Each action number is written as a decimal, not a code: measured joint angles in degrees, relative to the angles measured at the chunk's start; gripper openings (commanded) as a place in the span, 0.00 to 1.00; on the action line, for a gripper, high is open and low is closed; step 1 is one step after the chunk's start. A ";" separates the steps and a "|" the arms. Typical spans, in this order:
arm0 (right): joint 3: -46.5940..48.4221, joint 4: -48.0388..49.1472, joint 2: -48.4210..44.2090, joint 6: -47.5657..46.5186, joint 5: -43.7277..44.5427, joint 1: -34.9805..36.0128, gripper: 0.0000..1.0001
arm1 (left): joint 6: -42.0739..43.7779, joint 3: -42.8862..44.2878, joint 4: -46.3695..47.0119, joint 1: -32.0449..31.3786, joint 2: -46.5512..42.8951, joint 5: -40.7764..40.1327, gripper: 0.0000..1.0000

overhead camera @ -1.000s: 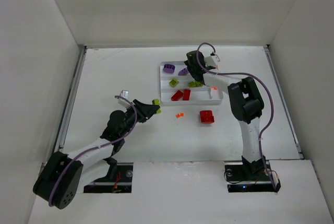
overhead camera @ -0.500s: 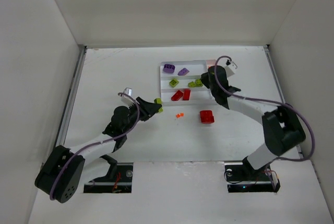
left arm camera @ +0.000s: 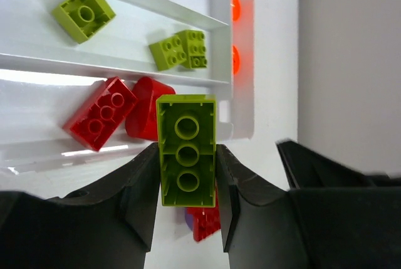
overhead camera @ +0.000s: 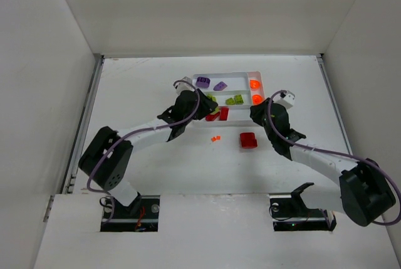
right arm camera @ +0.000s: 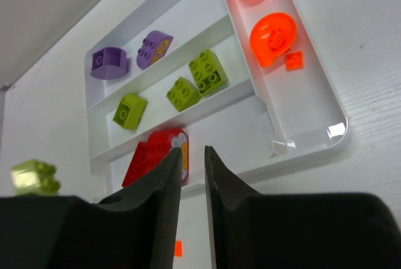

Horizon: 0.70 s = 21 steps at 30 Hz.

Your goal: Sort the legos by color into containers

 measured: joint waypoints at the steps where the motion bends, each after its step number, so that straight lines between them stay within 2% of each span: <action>1: -0.39 0.22 -0.87 -0.26 -0.37 -0.33 0.29 | -0.90 2.05 -1.49 -0.24 2.10 -1.20 0.13; 6: -2.23 2.75 -4.07 -0.81 -2.19 -2.97 0.31 | -5.46 10.19 -6.91 0.66 11.19 -5.86 0.13; 11: -2.97 4.31 -2.86 -0.52 -4.15 -4.35 0.32 | -8.72 15.87 -10.88 2.25 17.22 -8.31 0.14; 21: -2.97 5.51 -1.36 -0.04 -6.64 -4.35 0.34 | -17.79 19.32 -16.06 4.83 20.04 -9.03 0.17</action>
